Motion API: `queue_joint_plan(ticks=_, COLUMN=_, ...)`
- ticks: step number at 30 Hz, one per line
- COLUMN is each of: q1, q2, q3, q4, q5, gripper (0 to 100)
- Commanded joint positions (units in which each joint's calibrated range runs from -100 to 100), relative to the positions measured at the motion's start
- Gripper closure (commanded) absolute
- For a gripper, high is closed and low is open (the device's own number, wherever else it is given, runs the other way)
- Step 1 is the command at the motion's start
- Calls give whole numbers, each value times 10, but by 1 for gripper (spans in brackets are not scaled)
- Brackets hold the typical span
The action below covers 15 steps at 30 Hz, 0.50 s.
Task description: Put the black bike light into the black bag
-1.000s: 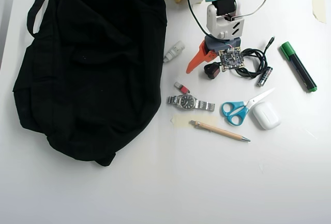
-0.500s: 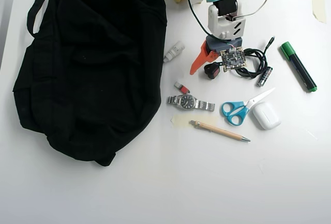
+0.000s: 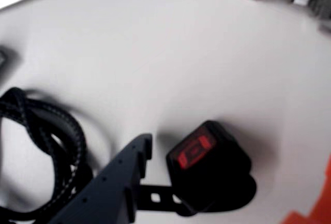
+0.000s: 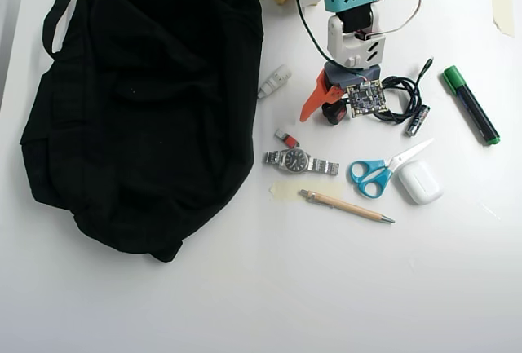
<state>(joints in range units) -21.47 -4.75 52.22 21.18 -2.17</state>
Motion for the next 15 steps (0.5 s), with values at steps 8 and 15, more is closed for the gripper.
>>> queue_joint_plan(ticks=8, q1=-9, q2=-4, q3=12, q4=-3, q5=-17, gripper=58)
queue_joint_plan(ticks=15, q1=-7, q2=-4, q3=12, q4=-3, q5=-17, gripper=59)
